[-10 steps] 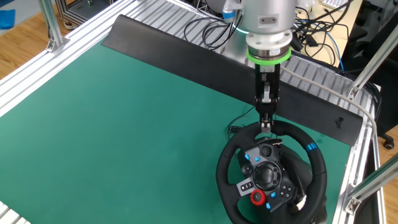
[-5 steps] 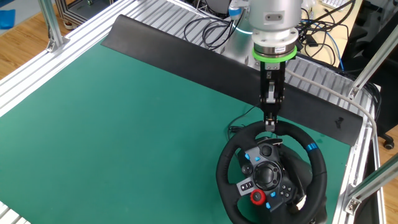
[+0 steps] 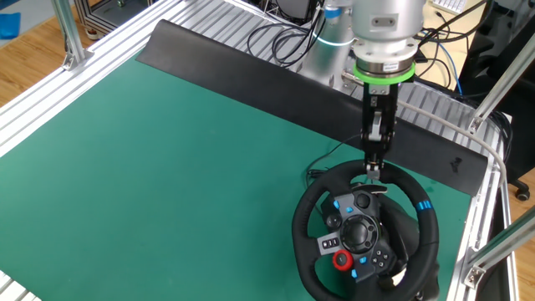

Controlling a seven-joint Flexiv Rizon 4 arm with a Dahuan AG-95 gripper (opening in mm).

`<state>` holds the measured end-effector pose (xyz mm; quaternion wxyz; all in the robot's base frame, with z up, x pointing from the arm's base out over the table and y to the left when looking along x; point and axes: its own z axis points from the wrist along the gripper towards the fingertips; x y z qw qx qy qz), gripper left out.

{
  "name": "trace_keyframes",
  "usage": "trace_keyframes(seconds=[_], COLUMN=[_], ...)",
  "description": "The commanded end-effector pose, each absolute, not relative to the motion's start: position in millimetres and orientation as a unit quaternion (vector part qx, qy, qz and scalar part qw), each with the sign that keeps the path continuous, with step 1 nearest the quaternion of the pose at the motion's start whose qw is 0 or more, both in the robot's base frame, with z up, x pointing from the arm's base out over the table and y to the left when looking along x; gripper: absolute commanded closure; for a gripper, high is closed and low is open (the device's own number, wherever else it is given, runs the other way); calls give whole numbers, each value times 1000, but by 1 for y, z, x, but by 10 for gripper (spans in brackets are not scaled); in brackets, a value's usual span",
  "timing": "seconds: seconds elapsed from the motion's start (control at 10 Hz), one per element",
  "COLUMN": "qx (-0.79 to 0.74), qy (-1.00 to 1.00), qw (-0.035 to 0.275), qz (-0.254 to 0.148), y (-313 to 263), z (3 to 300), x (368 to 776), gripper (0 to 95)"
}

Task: Rotate the steering wheel 90 degrees counterclockwise

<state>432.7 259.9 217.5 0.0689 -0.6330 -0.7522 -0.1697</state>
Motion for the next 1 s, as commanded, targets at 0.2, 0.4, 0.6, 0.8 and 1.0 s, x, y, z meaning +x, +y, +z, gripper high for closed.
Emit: trace_keyframes(seconds=[0.2,0.4,0.6,0.8,1.0], qx=[-612,-611,-611,-611,-611], qy=[-771,-771,-771,-771,-771], qw=[59,57,57,57,57], qz=[-167,-167,-167,-167,-167], y=[260,260,260,260,260], z=[214,214,214,214,214], x=[435,436,436,436,436], gripper=[950,950,950,950,950])
